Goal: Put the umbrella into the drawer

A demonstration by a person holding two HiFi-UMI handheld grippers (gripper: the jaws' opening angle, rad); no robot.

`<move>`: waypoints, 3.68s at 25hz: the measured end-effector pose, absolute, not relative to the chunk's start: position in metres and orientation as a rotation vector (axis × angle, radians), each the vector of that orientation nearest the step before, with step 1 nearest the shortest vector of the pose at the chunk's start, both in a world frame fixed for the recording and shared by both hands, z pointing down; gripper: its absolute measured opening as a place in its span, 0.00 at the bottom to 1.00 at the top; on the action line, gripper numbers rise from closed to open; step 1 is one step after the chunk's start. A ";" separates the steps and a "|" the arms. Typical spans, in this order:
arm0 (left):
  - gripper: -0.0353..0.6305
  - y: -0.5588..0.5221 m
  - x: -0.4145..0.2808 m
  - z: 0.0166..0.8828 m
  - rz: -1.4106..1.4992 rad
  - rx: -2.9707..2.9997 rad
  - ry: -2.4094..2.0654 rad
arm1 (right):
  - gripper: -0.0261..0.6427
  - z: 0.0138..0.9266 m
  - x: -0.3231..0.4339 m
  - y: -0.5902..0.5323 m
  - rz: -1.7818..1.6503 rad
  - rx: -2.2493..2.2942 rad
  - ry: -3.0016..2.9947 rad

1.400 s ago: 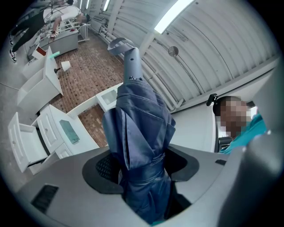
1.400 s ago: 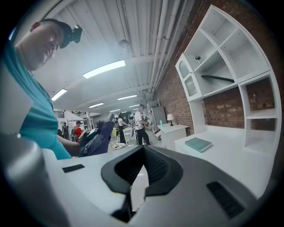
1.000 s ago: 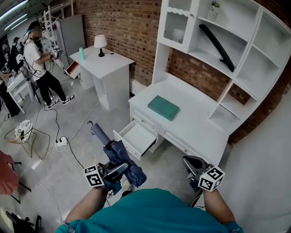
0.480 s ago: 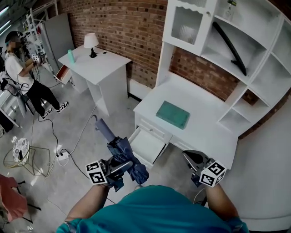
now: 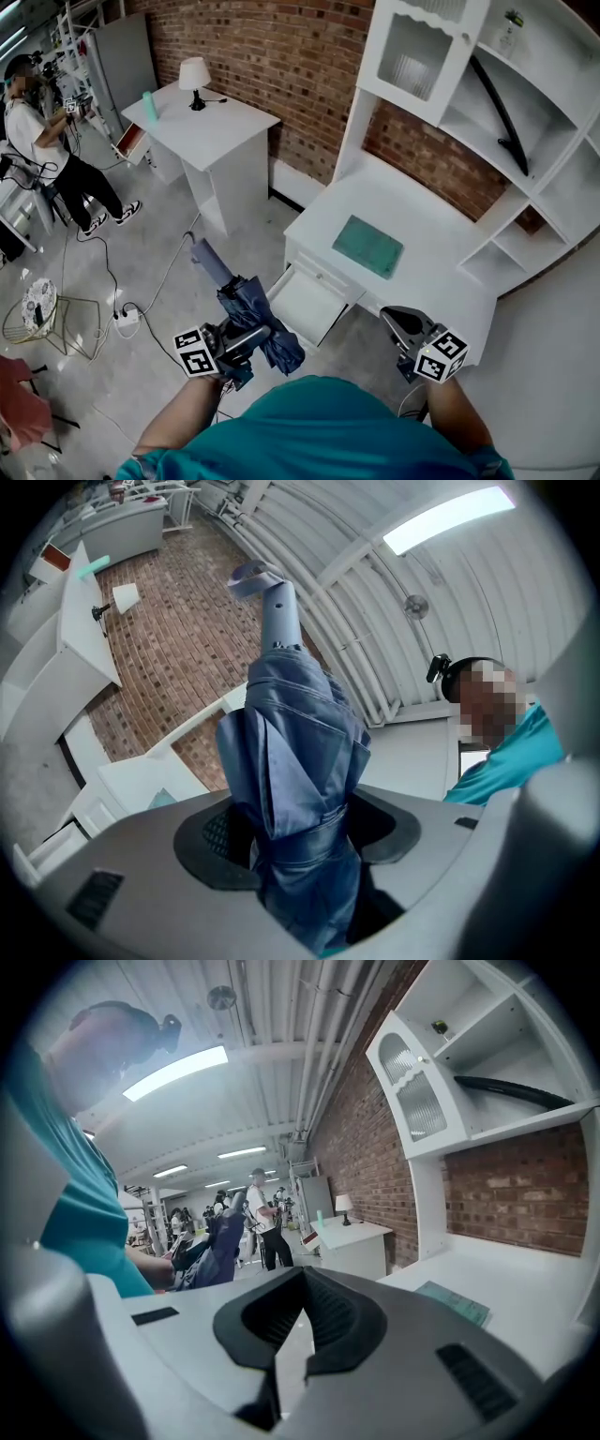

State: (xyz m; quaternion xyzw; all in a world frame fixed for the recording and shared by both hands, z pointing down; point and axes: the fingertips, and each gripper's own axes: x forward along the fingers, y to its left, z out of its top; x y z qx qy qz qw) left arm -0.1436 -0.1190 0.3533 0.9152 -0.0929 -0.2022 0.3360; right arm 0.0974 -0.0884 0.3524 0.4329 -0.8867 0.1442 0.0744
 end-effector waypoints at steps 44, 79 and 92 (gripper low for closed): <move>0.47 -0.254 -0.033 0.584 0.062 2.012 -0.712 | 0.07 0.485 0.106 -0.222 0.540 0.709 -2.758; 0.47 -0.299 0.024 0.977 0.483 1.552 -0.714 | 0.07 0.764 0.080 -0.241 0.632 0.821 -2.640; 0.47 -0.307 0.043 1.043 0.714 1.480 -0.667 | 0.07 0.834 0.122 -0.209 0.761 0.910 -2.492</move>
